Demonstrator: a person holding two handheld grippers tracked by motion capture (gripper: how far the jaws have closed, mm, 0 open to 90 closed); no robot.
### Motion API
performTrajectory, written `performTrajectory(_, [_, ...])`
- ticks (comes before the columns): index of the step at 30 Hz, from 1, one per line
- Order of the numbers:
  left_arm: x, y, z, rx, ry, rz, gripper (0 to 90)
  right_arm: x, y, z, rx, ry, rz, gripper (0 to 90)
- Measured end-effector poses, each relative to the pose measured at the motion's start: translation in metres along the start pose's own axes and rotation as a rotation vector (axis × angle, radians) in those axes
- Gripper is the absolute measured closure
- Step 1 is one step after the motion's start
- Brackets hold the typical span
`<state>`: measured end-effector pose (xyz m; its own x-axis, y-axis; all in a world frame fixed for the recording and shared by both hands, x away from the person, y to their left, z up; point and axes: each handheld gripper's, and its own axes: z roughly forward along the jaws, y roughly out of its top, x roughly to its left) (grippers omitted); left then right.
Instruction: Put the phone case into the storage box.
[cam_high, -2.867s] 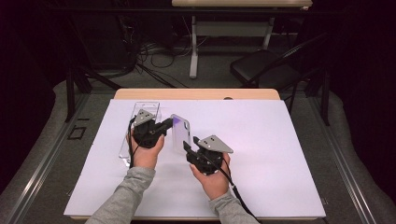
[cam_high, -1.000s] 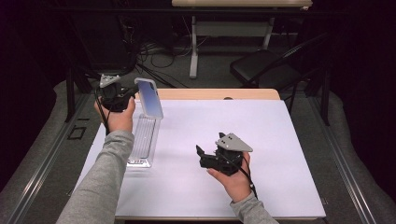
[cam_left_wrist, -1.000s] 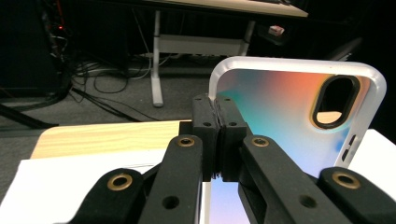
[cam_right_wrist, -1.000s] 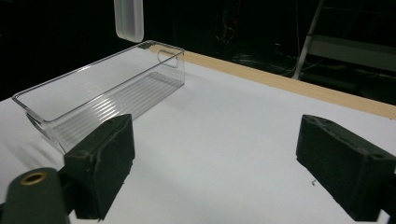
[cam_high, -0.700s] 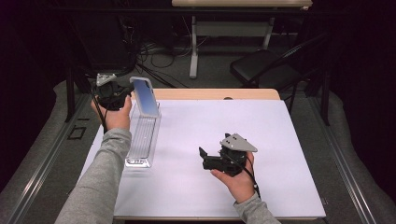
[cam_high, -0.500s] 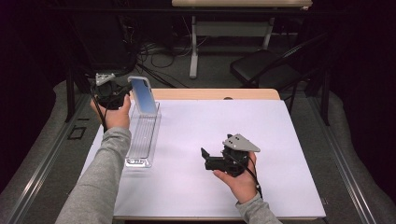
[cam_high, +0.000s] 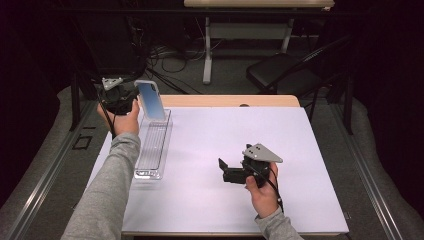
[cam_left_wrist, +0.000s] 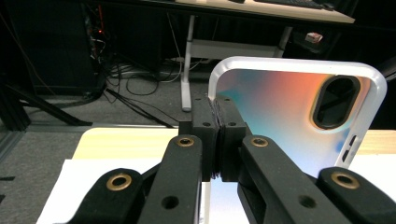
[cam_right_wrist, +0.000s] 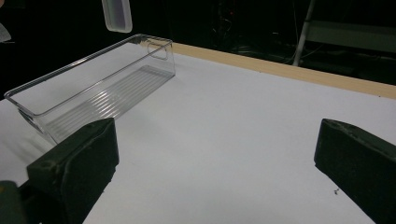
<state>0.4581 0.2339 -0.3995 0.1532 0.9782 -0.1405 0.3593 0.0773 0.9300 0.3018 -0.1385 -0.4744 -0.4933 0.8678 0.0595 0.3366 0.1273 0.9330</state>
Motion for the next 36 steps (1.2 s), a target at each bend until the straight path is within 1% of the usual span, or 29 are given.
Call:
performTrajectory(12, [0.005,-0.006,0.019,-0.005,0.041,0.010,89.1,-0.005,-0.002,-0.001,-0.003,-0.009,0.005,0.0])
performTrajectory(19, [0.008,-0.011,0.029,-0.003,0.058,0.001,89.1,-0.008,-0.004,-0.001,0.008,-0.017,0.008,0.2])
performTrajectory(25, [0.010,-0.013,0.034,0.001,0.068,0.002,89.1,-0.009,-0.005,-0.001,0.012,-0.016,0.011,0.5])
performTrajectory(36, [0.014,-0.017,0.041,-0.007,0.078,0.003,89.1,-0.011,-0.007,0.000,0.016,-0.017,0.012,1.9])
